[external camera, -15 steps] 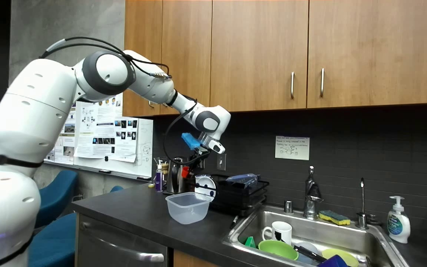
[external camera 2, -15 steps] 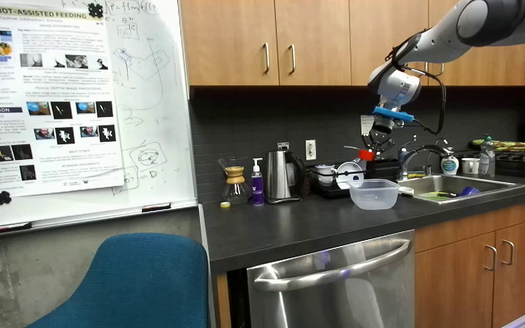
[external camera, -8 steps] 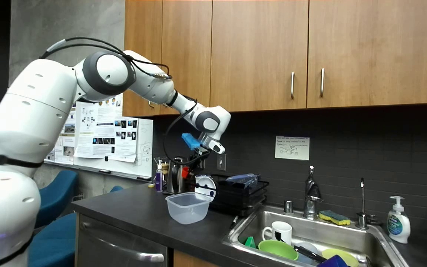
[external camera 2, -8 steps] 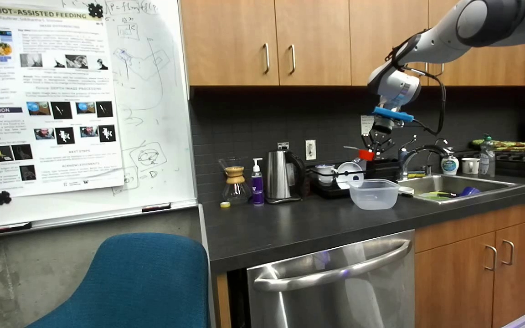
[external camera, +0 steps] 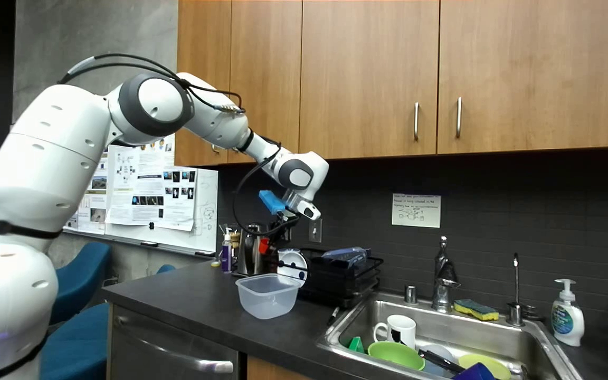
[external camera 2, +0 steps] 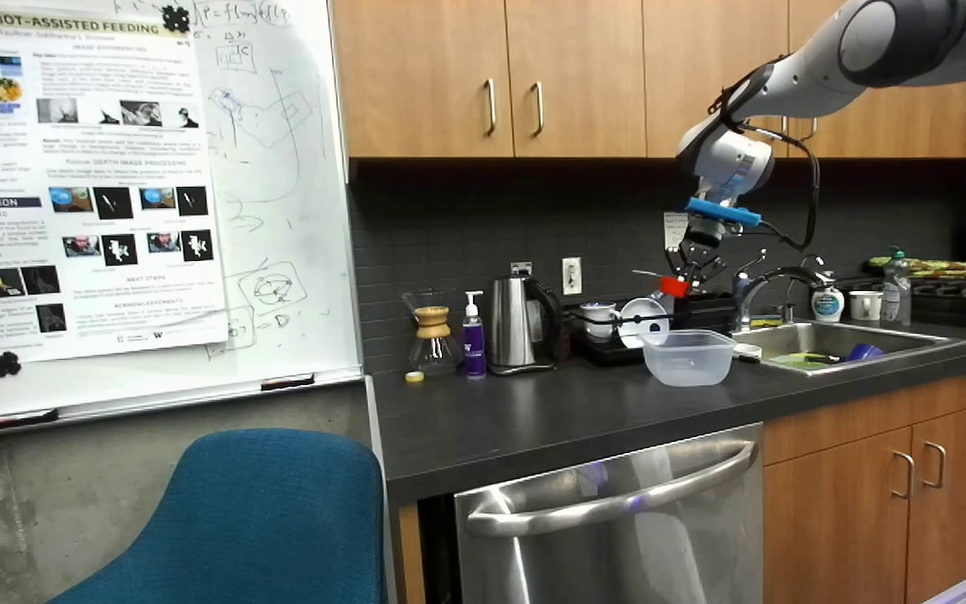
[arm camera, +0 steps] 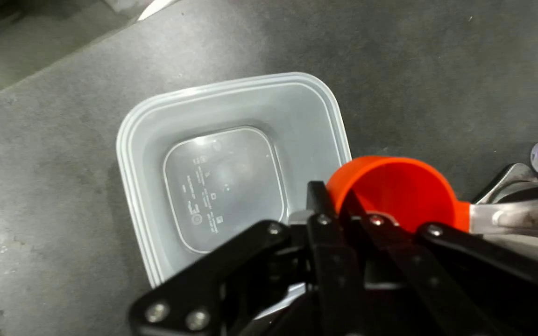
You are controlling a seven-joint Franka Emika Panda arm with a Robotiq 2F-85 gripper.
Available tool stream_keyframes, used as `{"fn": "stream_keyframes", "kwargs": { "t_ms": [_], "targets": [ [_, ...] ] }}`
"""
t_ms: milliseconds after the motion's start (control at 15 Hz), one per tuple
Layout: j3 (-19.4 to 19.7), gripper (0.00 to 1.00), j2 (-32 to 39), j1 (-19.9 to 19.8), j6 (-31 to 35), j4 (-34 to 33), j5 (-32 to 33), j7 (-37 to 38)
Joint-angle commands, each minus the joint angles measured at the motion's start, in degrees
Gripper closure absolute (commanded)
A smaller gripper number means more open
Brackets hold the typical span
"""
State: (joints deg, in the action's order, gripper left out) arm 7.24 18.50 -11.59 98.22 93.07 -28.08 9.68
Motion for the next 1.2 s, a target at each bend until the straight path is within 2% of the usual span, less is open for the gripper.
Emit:
{"fn": "stream_keyframes", "kwargs": {
  "t_ms": [0, 600, 667, 800, 933, 1000, 1133],
  "targets": [
    [-0.16, 0.98, 0.02, -0.26, 0.08, -0.18, -0.54, -0.91],
    [0.02, 0.98, -0.25, -0.09, -0.32, 0.30, -0.08, 0.14],
    [0.03, 0.69, -0.37, -0.07, -0.04, 0.48, 0.02, -0.05],
    [-0.09, 0.64, -0.82, -0.10, 2.15, 1.26, -0.98, -0.78],
    [0.04, 0.51, -1.08, 0.49, 5.23, 1.82, 0.62, -1.14],
    [-0.10, 0.69, 0.28, -0.09, 2.35, 0.02, 0.02, -0.29],
    [-0.14, 0.56, 0.26, 0.00, 4.01, 0.29, 0.12, -0.39]
  ]
}}
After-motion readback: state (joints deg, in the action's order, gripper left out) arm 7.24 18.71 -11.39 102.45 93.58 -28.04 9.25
